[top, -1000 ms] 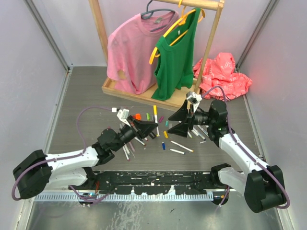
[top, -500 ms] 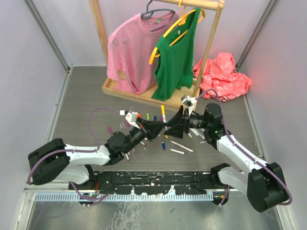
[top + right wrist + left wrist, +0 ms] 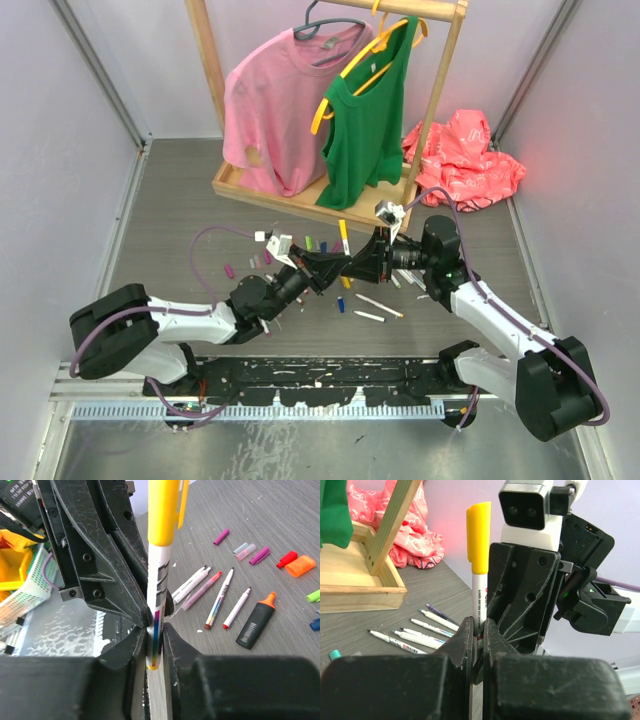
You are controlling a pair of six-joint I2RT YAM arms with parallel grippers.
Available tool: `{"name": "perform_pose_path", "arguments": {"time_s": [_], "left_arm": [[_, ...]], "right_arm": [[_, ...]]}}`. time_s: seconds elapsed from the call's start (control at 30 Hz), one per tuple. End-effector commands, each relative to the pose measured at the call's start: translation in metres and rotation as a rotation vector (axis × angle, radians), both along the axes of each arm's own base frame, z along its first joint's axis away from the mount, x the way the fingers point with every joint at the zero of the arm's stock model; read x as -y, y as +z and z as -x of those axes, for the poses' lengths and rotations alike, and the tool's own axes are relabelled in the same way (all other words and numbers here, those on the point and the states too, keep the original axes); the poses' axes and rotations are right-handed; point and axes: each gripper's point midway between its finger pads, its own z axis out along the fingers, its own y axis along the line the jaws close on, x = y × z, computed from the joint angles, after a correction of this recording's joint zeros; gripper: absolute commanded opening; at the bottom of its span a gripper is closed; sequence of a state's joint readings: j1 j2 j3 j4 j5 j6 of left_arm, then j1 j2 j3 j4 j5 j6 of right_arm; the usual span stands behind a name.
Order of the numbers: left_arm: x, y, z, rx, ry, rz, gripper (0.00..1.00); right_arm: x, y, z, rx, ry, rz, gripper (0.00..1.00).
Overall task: Open the pen caps
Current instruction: Pick up the pen from the center of the board.
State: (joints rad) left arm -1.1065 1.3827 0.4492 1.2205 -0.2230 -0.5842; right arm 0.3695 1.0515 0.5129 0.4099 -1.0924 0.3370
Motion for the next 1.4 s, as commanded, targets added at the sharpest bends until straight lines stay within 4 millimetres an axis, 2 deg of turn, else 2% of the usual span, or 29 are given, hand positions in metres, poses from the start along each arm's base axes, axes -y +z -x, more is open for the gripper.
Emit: {"name": "perform_pose_path", "arguments": {"time_s": [0.0,0.03,0.13,0.37,0.4,0.53,0.63,0.73,0.8,0.93,1.17,1.37], "left_arm": [[-0.007,0.034,-0.006,0.037,0.057,0.11,0.01],[-0.009,0.032,-0.008,0.029,0.068,0.114,0.04],[-0.018,0.028,-0.013,-0.001,0.11,0.125,0.15],[-0.035,0.017,-0.02,-0.114,0.156,0.134,0.49],[-0.041,0.024,-0.019,-0.121,0.158,0.15,0.52],[-0.057,0.033,-0.025,-0.189,0.166,0.127,0.58],[-0.067,0.034,-0.028,-0.24,0.204,0.046,0.58],[-0.075,0.046,-0.029,-0.26,0.243,-0.016,0.6],[-0.075,0.05,-0.03,-0.277,0.252,-0.066,0.61],[-0.06,0.055,-0.034,-0.294,0.231,-0.161,0.62],[-0.026,0.046,-0.049,-0.327,0.209,-0.26,0.63],[-0.015,0.043,-0.06,-0.372,0.235,-0.279,0.57]], "right_arm": [[-0.002,0.015,-0.005,0.077,0.003,-0.01,0.17],[-0.002,0.016,-0.005,0.081,0.006,-0.008,0.11],[-0.002,0.016,-0.005,0.086,0.01,-0.003,0.02],[-0.001,0.015,-0.009,0.105,0.006,0.028,0.01],[-0.001,0.015,-0.01,0.109,0.004,0.037,0.01],[0.002,0.01,-0.015,0.112,-0.011,0.09,0.01],[0.004,0.005,-0.021,0.12,-0.039,0.132,0.01],[0.006,0.003,-0.025,0.126,-0.049,0.158,0.01],[0.006,0.002,-0.026,0.128,-0.048,0.168,0.01],[0.007,0.002,-0.027,0.139,-0.05,0.175,0.01],[0.008,-0.001,-0.027,0.14,-0.051,0.186,0.01],[0.007,-0.001,-0.027,0.139,-0.046,0.187,0.01]]}}
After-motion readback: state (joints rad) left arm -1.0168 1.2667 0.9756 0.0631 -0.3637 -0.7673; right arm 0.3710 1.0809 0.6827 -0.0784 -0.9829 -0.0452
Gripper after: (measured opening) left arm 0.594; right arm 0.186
